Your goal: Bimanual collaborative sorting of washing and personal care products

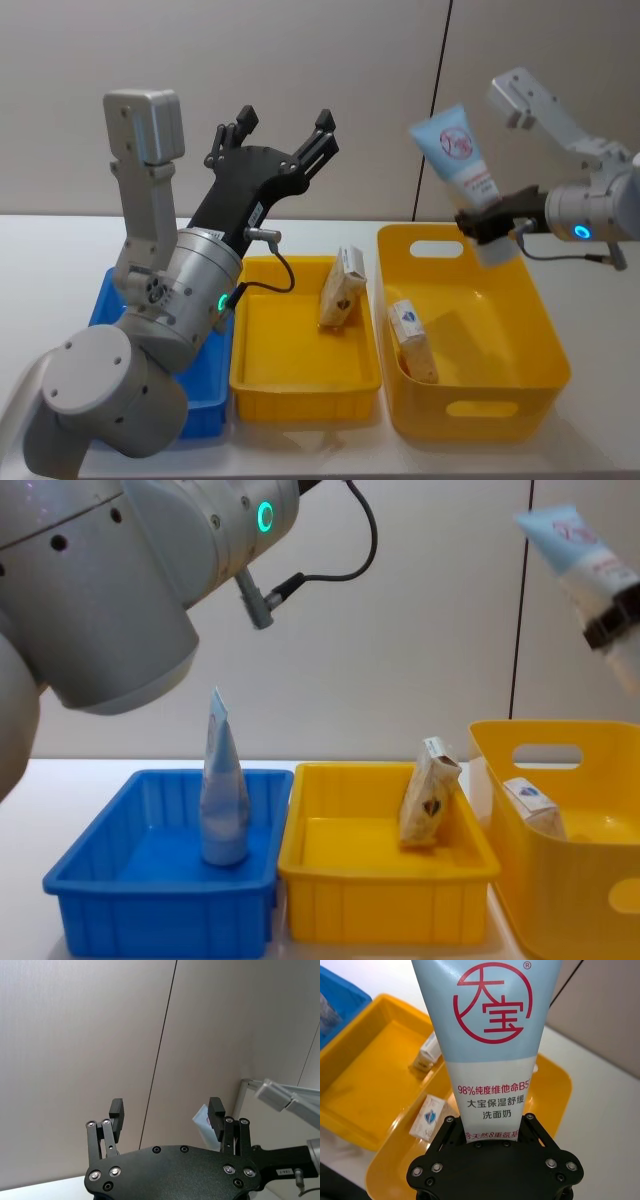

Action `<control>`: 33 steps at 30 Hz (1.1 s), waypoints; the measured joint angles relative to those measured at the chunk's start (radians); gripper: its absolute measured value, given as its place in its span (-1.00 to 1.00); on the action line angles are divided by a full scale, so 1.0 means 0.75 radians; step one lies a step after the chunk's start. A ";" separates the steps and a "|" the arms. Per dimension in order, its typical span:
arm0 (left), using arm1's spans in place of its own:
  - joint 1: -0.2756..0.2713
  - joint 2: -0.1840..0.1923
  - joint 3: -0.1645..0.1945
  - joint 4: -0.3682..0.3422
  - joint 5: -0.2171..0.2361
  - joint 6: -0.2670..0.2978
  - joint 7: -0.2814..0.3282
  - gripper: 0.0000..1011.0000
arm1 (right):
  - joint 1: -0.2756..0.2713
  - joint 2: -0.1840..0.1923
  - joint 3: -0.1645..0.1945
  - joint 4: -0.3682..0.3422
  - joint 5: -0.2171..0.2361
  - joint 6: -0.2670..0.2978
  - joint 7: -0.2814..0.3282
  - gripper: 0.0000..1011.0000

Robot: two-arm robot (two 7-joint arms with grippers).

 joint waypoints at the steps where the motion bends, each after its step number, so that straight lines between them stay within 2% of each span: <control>1: 0.000 0.000 0.000 0.000 0.000 0.000 0.000 0.98 | 0.003 -0.001 -0.002 0.012 0.001 0.006 0.004 -0.50; 9: 0.000 0.000 0.000 0.000 0.000 0.000 0.000 0.98 | 0.058 -0.024 -0.036 0.188 0.008 0.061 0.065 -0.50; 18: 0.000 0.000 0.000 0.000 0.000 0.000 0.000 0.98 | 0.142 -0.073 -0.084 0.426 0.009 0.069 0.131 -0.50; 24: 0.000 0.000 0.000 0.000 0.000 0.000 0.000 0.98 | 0.178 -0.099 -0.091 0.528 0.011 0.037 0.150 -0.50; 33: 0.000 0.000 0.000 0.000 0.000 0.000 0.000 0.98 | 0.208 -0.125 -0.093 0.612 0.022 0.001 0.162 -0.50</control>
